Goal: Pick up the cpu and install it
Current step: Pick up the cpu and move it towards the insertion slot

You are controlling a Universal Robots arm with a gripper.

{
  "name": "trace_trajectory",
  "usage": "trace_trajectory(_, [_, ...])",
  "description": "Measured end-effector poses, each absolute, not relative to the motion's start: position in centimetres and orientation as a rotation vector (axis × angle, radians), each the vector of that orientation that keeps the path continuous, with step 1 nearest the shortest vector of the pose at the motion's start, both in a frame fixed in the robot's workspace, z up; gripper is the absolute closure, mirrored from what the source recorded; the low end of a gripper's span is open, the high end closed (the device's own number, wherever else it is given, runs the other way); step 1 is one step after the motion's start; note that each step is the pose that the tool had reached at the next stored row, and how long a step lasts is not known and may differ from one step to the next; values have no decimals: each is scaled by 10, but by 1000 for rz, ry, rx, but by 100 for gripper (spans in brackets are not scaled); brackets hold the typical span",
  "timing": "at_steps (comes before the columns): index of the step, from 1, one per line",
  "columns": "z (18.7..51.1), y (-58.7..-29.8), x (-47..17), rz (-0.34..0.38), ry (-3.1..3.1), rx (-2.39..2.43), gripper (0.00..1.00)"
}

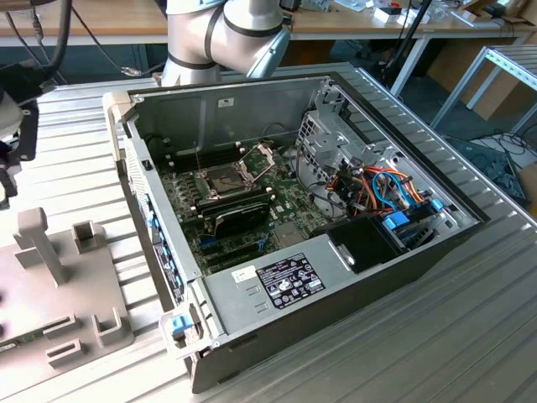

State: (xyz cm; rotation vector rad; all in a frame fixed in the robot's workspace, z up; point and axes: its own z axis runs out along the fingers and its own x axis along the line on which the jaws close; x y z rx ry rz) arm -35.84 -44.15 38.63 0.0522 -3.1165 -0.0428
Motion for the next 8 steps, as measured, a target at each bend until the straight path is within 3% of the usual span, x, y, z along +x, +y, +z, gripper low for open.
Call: trace_trajectory(8, [386, -442, -340, -43, -3116, 52, 45])
